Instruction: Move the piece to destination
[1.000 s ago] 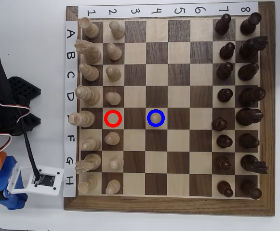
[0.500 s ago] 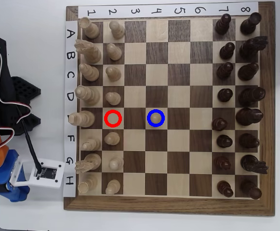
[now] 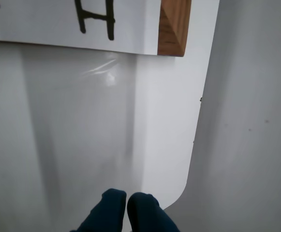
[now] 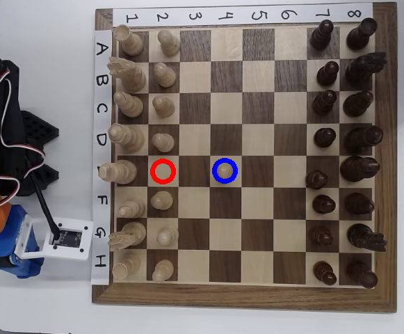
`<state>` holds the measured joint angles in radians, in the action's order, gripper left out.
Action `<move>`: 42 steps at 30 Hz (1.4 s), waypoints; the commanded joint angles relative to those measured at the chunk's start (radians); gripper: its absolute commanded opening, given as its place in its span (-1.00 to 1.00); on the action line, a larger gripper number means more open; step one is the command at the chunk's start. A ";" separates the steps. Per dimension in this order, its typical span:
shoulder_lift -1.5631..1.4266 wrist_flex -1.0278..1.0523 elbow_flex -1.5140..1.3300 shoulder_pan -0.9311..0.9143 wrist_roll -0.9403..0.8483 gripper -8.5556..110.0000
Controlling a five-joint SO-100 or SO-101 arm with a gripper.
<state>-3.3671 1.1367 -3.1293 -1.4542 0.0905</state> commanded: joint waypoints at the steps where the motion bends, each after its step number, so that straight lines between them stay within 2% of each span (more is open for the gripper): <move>1: -0.058 0.043 0.026 0.014 -0.017 -0.85; 42: -0.058 0.040 0.026 0.009 -0.021 -0.85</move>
<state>-3.3671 1.1704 -3.1293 -1.4542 0.0905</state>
